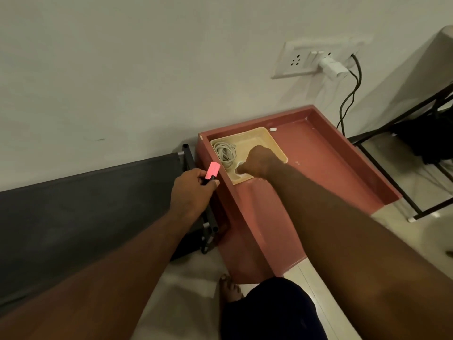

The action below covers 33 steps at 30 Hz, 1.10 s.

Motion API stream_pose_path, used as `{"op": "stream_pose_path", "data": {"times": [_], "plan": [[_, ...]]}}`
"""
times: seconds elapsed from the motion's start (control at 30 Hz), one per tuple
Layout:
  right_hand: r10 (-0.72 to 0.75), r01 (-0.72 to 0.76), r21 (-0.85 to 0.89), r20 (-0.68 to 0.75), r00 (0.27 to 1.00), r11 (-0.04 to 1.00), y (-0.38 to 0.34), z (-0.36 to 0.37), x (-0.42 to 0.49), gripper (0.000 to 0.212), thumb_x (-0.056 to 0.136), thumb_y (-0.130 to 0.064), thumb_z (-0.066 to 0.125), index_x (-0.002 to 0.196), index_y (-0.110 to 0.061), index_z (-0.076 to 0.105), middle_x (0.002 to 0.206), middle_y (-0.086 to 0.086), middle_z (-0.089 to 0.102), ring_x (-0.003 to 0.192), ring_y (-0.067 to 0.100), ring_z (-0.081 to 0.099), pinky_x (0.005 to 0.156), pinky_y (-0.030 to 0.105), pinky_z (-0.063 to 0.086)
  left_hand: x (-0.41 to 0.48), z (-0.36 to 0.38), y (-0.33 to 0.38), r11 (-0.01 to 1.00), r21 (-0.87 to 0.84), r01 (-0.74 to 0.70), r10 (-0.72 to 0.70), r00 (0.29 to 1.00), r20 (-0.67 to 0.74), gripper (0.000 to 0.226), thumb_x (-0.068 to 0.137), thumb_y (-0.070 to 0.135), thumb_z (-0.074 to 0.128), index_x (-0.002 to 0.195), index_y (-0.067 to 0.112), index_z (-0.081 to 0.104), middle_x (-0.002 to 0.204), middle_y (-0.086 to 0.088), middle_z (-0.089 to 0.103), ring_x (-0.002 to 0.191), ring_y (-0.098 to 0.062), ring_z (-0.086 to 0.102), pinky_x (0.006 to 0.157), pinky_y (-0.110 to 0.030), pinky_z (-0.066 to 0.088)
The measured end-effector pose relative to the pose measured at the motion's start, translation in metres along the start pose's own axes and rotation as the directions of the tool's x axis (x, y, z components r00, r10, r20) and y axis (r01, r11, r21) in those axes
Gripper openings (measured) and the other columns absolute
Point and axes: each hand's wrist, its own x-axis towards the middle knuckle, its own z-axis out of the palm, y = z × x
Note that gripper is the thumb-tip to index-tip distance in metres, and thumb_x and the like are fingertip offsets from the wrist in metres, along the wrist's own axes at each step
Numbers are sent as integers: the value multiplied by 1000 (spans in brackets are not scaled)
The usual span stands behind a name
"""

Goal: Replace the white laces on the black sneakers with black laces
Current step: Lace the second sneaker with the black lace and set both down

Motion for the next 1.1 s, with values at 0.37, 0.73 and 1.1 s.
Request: {"op": "stream_pose_path", "data": {"times": [0.37, 0.73, 1.1], "plan": [[8, 5, 327, -38, 999, 945, 1, -14, -11, 54, 88, -56, 68, 80, -3, 64, 73, 7, 65, 60, 19, 53, 50, 25, 36, 8, 4, 17, 998, -63, 24, -24, 1000, 1, 34, 85, 32, 75, 112, 12, 68, 97, -2, 69, 85, -18, 67, 82, -43, 58], [-67, -15, 730, 84, 994, 684, 2, -34, -35, 38, 84, -33, 80, 109, -12, 61, 72, 5, 67, 47, 8, 51, 43, 23, 35, 29, 40, 65, 983, -108, -146, 141, 989, -54, 25, 87, 25, 74, 105, 13, 63, 98, -5, 68, 78, -14, 63, 69, -27, 55], [-11, 18, 73, -97, 995, 997, 21, -9, 42, 14, 86, -17, 70, 83, -5, 63, 78, 8, 63, 90, 32, 65, 65, 31, 46, 37, 62, 4, 576, 591, -565, 341, 823, 454, 56, 104, 44, 23, 154, 20, 21, 163, -12, 11, 151, -29, 4, 123, -48, 3]]}}
